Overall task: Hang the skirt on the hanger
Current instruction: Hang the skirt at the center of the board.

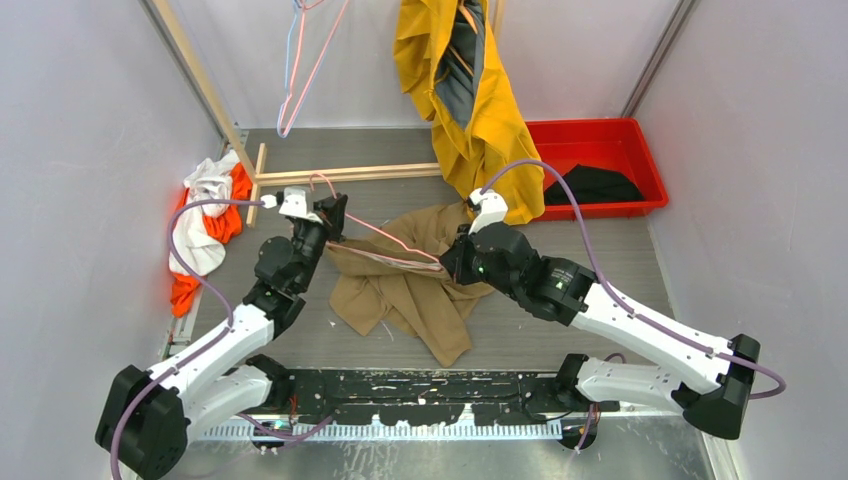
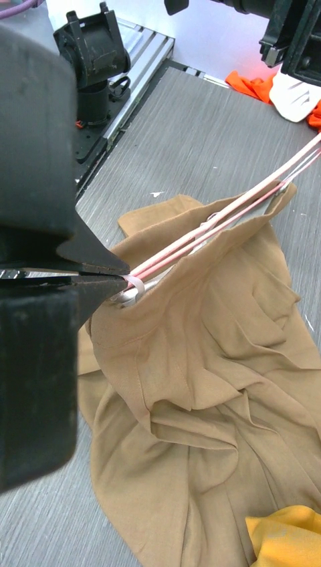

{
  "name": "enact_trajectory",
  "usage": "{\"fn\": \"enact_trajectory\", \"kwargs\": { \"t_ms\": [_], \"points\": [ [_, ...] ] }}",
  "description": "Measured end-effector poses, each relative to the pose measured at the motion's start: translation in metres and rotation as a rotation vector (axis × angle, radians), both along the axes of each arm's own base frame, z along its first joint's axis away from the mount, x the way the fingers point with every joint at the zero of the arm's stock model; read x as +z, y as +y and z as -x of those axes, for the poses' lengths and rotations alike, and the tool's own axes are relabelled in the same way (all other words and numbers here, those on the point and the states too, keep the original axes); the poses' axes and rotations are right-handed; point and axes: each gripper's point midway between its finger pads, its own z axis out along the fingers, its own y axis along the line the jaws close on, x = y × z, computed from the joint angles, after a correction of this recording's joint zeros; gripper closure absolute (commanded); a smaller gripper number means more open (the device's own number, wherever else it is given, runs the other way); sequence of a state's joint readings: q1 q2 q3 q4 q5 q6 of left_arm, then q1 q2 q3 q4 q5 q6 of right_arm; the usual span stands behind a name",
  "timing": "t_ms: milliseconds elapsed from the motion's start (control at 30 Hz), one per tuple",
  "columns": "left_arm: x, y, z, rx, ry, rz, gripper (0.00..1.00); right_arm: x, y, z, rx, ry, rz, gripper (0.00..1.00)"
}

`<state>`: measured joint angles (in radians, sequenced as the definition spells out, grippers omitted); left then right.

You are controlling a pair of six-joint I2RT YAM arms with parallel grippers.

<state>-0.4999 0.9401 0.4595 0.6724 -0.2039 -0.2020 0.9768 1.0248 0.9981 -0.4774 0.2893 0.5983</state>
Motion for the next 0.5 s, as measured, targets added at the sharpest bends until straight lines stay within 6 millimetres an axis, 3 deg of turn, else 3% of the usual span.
{"fn": "enact_trajectory", "kwargs": {
  "t_ms": [500],
  "points": [
    [0.0006, 0.0040, -0.0078, 0.041, -0.012, 0.015, 1.00, -0.0001, 0.0033, 0.0021, 0.009, 0.000, -0.002, 0.94]
  ]
}}
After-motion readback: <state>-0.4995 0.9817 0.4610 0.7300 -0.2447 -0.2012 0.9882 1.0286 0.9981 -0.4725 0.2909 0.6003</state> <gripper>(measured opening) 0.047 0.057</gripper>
